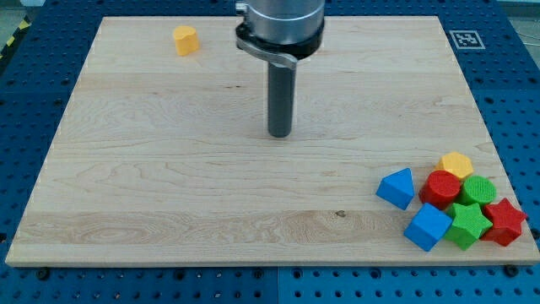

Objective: Slide the yellow heart to the center of the board

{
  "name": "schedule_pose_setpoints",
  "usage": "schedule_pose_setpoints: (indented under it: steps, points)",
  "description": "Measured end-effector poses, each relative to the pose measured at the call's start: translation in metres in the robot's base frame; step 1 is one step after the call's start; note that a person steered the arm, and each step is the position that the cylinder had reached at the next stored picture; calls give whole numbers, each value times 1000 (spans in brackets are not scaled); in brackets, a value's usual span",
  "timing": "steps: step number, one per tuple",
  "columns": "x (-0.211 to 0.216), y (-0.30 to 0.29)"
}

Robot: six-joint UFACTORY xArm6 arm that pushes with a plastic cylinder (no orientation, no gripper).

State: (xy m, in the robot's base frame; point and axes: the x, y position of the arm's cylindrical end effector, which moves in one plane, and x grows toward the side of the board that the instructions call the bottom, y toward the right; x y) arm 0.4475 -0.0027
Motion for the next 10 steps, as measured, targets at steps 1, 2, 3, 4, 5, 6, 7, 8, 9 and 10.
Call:
schedule_pose_setpoints:
  steps: [1, 2, 3, 4, 5, 6, 7, 8, 9, 10]
  points:
    - [0, -11]
    - [0, -15]
    - [0, -37]
    - [0, -41]
    - [0, -43]
    - [-6, -72]
    - [-11, -88]
    - [-12, -96]
    - [-21, -133]
    - [-41, -165]
